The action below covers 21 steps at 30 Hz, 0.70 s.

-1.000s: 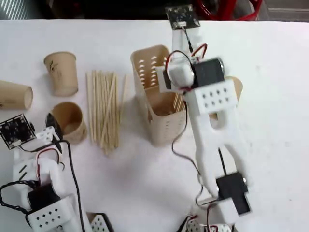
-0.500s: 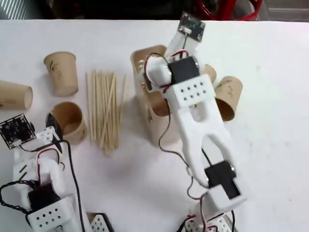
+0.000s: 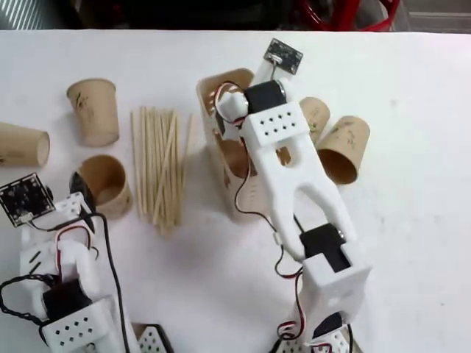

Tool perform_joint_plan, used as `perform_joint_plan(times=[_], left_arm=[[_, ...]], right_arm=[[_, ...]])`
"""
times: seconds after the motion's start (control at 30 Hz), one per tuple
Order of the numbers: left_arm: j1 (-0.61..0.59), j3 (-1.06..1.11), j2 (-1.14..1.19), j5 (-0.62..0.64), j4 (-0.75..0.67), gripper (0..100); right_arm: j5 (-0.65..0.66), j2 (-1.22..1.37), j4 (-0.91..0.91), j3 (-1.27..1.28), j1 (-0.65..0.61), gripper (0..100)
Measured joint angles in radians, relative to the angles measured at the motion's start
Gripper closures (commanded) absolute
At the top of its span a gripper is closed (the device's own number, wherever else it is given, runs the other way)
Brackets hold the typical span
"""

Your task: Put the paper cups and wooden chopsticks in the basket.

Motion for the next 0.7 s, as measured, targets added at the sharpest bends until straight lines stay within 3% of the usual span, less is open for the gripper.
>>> perform_joint_plan(times=[0.37, 0.7], left_arm=[[0.0, 0.0, 0.0, 0.0, 0.0, 80], [0.0, 0.0, 0.0, 0.0, 0.0, 80]], right_arm=[[0.242, 0.002, 0.106, -0.048, 0.003, 98.3], [0.611, 0.012, 0.198, -0.167, 0.0, 98.3]])
